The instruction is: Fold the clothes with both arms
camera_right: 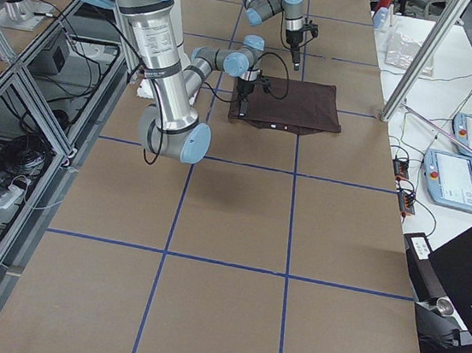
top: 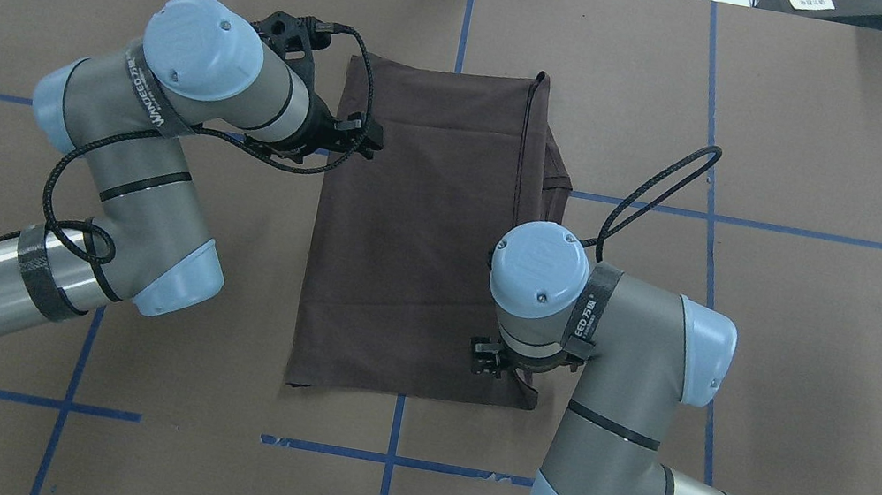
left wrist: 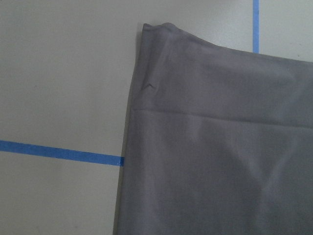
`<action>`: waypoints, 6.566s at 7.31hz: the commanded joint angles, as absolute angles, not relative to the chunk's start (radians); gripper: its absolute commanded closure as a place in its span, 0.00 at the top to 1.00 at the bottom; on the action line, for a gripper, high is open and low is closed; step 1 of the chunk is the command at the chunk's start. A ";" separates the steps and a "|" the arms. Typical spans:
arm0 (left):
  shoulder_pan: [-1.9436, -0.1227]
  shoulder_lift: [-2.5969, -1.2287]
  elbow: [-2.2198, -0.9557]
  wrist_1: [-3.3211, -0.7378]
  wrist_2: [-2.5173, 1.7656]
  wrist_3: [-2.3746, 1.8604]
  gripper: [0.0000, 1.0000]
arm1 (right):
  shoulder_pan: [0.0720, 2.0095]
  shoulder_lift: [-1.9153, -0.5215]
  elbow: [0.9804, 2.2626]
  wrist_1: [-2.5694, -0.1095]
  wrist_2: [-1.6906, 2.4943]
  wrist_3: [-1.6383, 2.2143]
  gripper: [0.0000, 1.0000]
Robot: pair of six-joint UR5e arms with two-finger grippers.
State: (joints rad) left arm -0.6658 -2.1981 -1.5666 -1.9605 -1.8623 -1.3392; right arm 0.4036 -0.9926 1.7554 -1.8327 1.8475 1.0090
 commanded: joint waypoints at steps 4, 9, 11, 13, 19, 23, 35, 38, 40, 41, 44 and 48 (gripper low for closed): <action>-0.666 -2.198 -1.572 -1.960 -1.862 -1.339 1.00 | 0.425 -0.994 1.717 -1.841 1.858 0.996 1.00; -0.664 -2.203 -1.572 -1.960 -1.862 -1.342 1.00 | 0.466 -1.044 1.735 -1.844 1.859 0.959 1.00; -0.664 -2.206 -1.572 -1.960 -1.864 -1.344 1.00 | 0.485 -1.104 1.759 -1.842 1.858 0.942 1.00; -0.664 -2.206 -1.575 -1.959 -1.864 -1.344 1.00 | 0.547 -1.109 1.821 -1.844 1.879 0.928 1.00; -0.497 -2.028 -1.849 -1.823 -1.904 -1.687 1.00 | 0.626 -1.089 2.026 -1.798 2.009 1.011 1.00; -0.272 -2.042 -1.878 -1.690 -1.757 -1.937 0.99 | 0.626 -1.097 2.026 -1.698 2.036 1.068 1.00; -0.278 -2.049 -1.816 -1.692 -1.658 -1.947 0.01 | 0.626 -1.097 2.022 -1.698 2.033 1.068 1.00; -0.281 -2.045 -1.870 -1.678 -1.664 -1.933 0.00 | 0.626 -1.101 2.028 -1.698 2.034 1.113 1.00; -0.287 -2.049 -1.896 -1.631 -1.664 -1.846 0.00 | 0.580 -1.112 2.026 -1.649 2.028 1.423 1.00; -0.291 -2.049 -1.894 -1.631 -1.664 -1.838 0.00 | 0.528 -1.158 2.023 -1.549 1.991 1.583 1.00; -0.305 -2.049 -1.894 -1.634 -1.664 -1.816 0.00 | 0.315 -1.210 1.958 -1.414 1.694 2.037 1.00; -0.305 -2.049 -1.894 -1.635 -1.666 -1.816 0.00 | 0.295 -1.135 1.861 -1.506 1.658 2.155 1.00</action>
